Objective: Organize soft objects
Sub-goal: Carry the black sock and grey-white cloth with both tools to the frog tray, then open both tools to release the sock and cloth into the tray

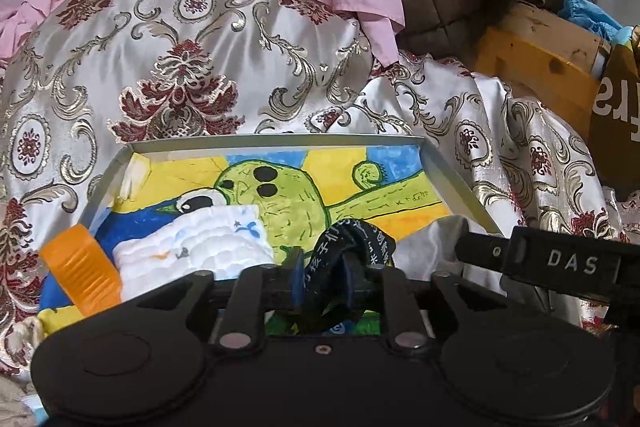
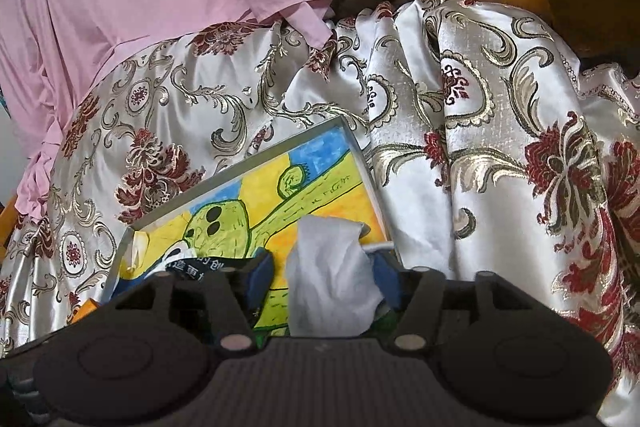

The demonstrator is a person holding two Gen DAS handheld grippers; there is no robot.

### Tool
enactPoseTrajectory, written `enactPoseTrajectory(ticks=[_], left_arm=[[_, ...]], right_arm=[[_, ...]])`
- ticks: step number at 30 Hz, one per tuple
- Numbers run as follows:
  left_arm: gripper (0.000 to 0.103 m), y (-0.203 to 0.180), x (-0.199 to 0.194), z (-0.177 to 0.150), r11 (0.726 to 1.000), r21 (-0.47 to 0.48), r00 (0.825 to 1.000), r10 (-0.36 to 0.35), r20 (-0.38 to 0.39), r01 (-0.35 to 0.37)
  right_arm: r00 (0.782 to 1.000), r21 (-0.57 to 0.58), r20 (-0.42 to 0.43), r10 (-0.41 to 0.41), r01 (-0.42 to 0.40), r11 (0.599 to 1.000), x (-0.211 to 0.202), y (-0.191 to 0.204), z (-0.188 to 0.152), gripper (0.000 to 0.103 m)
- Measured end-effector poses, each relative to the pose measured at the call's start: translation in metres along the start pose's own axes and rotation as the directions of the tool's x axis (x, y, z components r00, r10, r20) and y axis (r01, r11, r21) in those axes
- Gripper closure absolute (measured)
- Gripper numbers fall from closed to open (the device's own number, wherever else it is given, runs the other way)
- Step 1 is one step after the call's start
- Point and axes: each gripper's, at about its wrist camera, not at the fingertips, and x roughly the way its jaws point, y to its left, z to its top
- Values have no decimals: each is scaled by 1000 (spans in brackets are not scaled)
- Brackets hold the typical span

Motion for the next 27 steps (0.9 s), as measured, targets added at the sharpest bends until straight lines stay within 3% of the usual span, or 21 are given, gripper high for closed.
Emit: enactPoseTrajectory(ticks=[1,5,13,20,27], left_arm=[[67,1,-3,0,1000,-4,1000,0,6,0],[58,6,-13,2,1000,-19,1000,2,14,-1],[28,23,-57,6,997,-74,998,14,59,-9],[14,35,-109,5,996,-87,991,47,124,-37],[3,41,-164,-2,993,-104,977,79,199,-59]], right_arm=[[1000,0,2,5,-5,1000,-2,0,0,34],[1000,7,21,15,-15,1000,-11,0,2,22],[997,-4,55,51,-51,999,-36,12,0,11],[990,-16,130,55,-53,998,-76,23,-3,2],[974,-93,216,63,-43,995,-120,40,-12,0]])
